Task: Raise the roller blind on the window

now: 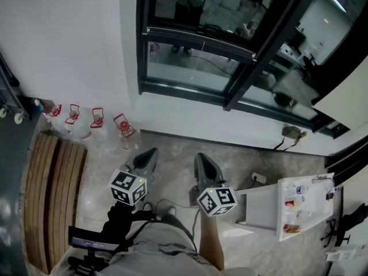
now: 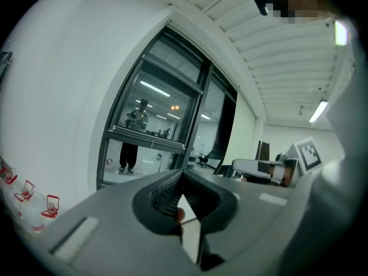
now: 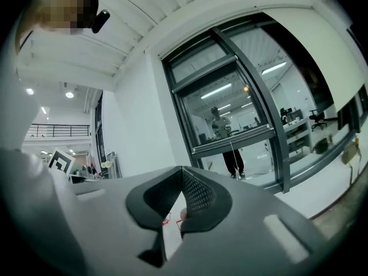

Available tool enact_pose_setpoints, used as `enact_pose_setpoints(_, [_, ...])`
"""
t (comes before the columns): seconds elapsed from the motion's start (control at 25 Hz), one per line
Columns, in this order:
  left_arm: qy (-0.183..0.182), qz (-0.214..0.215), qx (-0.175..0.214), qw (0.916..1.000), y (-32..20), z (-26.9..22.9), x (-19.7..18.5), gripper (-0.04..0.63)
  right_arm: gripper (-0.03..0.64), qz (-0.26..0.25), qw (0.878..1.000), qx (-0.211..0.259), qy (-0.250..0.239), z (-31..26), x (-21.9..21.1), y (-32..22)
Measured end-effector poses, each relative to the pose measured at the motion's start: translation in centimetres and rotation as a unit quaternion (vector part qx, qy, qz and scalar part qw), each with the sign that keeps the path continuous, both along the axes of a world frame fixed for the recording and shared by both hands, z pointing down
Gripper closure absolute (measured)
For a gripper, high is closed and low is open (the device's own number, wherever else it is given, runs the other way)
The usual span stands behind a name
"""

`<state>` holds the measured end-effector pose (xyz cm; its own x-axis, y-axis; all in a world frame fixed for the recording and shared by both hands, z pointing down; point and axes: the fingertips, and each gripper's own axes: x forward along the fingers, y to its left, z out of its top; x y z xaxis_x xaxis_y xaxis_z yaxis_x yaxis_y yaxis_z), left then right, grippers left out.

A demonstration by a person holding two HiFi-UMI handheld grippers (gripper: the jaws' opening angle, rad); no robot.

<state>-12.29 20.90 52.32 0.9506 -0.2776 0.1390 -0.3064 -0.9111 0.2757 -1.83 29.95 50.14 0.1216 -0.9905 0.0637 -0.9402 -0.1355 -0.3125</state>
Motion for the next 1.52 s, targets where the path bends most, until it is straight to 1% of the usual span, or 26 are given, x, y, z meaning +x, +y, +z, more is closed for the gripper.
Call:
enact_pose_setpoints(0.16, [0.008,-0.002,0.013,0.9999,0.4,-1.4,0.9,0.597,0.617,0.01,1.0,0.011,0.011,-1.1,0.7,0.5])
enact_pose_setpoints(0.36, [0.015,-0.003,0.021,0.9997,0.6,-2.2,1.6,0.597,0.617,0.01,1.0,0.015,0.021,-1.9,1.0,0.5])
enact_pose_setpoints(0.8, [0.017,-0.005,0.03,0.9994,0.0,-2.8,2.6,0.597,0.618,-0.011,0.999,0.02,0.036,-2.6,1.0,-0.7])
enact_pose_setpoints(1.08, [0.018,-0.007,0.038,0.9991,-0.5,-3.2,3.2,0.597,0.618,-0.014,0.999,0.021,0.036,-2.7,1.6,-1.5])
enact_pose_setpoints(1.52, [0.015,-0.004,0.038,0.9992,-0.8,-3.2,3.8,0.597,0.618,-0.016,0.999,0.025,0.034,-2.8,2.2,-1.9])
